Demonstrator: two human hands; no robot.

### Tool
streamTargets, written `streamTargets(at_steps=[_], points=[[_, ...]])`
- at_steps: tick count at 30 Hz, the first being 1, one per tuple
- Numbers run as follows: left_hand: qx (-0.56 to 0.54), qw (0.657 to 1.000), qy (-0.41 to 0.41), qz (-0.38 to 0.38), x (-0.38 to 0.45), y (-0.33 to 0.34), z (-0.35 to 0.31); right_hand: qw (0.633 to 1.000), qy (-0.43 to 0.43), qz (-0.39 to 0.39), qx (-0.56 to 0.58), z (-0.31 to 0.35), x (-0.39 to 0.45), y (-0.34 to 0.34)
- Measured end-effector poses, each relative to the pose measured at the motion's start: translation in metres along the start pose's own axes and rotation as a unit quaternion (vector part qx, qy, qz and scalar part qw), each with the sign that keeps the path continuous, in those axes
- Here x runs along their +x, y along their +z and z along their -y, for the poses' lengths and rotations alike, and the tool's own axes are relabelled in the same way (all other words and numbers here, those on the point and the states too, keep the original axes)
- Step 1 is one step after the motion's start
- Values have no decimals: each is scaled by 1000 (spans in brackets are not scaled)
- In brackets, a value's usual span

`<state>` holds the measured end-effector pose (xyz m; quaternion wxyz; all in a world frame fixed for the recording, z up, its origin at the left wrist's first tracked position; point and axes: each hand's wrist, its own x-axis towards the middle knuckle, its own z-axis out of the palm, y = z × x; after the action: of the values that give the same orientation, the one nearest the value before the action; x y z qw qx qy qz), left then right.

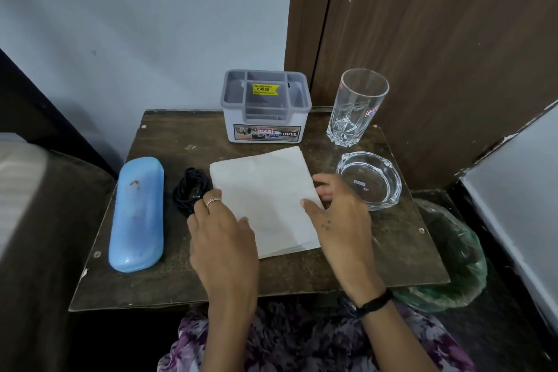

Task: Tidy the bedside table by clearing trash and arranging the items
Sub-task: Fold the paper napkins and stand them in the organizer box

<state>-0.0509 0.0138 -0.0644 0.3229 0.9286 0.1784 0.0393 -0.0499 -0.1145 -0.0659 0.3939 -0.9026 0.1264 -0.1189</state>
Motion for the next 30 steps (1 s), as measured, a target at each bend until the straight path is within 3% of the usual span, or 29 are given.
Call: streamTargets(at_steps=[3, 9, 19, 22, 27, 30], points=[[-51, 999, 6, -11, 3, 1, 3, 986, 59, 49, 145, -1, 4, -2], [-172, 985, -9, -31, 10, 3, 4, 915, 160, 143, 341, -3, 9, -2], [-361, 931, -48, 24, 24, -5, 8, 881, 145, 116, 434, -5, 14, -9], [-327, 944, -34, 27, 24, -2, 7, 898, 141, 107, 403, -6, 14, -6], [-232, 972, -12, 22, 21, 1, 7, 953, 134, 108, 251, -10, 12, 3], [-187, 982, -3, 11, 19, 1, 8, 988, 74, 82, 109, -9, 10, 4]])
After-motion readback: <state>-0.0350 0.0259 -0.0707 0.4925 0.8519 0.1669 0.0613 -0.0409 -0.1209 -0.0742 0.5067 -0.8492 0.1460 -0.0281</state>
